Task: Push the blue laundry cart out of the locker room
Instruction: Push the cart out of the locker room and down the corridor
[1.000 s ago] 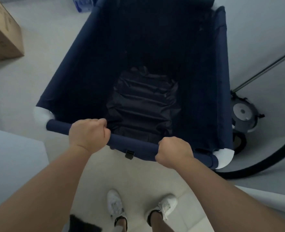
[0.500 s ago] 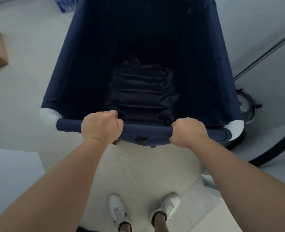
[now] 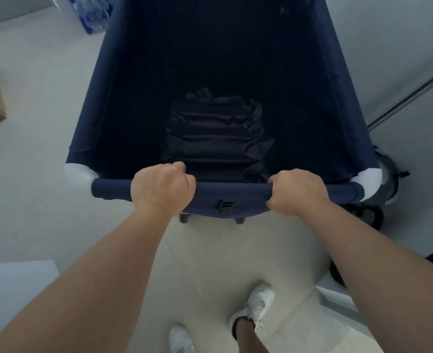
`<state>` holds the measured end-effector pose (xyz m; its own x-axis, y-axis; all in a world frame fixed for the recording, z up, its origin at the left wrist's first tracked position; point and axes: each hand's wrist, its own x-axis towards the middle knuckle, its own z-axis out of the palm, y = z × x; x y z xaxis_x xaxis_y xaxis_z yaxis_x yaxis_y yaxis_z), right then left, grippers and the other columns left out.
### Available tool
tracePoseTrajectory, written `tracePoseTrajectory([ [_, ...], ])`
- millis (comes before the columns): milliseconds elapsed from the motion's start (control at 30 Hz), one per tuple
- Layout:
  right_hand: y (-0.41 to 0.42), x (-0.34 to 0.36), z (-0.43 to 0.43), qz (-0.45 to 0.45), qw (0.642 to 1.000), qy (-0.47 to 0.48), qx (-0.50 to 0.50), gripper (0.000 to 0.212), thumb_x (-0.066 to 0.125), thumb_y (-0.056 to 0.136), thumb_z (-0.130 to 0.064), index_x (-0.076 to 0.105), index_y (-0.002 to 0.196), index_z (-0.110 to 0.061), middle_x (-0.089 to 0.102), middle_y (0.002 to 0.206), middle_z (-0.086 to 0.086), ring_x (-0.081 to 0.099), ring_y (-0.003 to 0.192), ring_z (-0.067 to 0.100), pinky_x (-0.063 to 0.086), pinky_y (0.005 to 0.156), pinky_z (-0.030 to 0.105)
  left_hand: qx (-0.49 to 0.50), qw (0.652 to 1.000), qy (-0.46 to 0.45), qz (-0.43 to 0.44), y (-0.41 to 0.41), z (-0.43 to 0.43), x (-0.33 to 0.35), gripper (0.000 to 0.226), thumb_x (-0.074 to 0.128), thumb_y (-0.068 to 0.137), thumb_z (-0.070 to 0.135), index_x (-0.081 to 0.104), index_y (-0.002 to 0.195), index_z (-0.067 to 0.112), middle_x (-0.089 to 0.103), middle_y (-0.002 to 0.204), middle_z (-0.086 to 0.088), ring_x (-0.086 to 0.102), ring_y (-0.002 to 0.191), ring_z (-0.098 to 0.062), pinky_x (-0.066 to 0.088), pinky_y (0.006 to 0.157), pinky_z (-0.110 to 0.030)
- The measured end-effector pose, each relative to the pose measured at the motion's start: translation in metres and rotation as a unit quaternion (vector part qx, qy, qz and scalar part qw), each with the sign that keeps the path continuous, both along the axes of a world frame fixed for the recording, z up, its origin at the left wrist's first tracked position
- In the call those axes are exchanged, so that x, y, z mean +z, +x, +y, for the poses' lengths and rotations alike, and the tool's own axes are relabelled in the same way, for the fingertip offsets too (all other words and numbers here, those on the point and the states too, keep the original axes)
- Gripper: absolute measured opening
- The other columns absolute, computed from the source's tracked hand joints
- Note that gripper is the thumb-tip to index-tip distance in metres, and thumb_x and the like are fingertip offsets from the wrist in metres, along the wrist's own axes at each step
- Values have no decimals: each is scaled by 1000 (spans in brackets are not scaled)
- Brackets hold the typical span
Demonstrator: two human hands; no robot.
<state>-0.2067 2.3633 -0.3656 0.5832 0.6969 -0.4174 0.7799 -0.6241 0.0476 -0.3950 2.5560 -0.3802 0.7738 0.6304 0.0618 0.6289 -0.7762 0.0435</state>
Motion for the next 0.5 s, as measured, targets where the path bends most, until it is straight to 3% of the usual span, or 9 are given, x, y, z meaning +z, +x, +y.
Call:
tracePoseTrajectory([
  [500,144,4,64,4,999,9,37,14,59,74,-37,63,87,-32,52,66,-11,51,59,14,39,52,30,30,999,-7,-30,133,53,1,23,34,73,26,48,58,16,43,49,4,40,44,-23,18,45,-26],
])
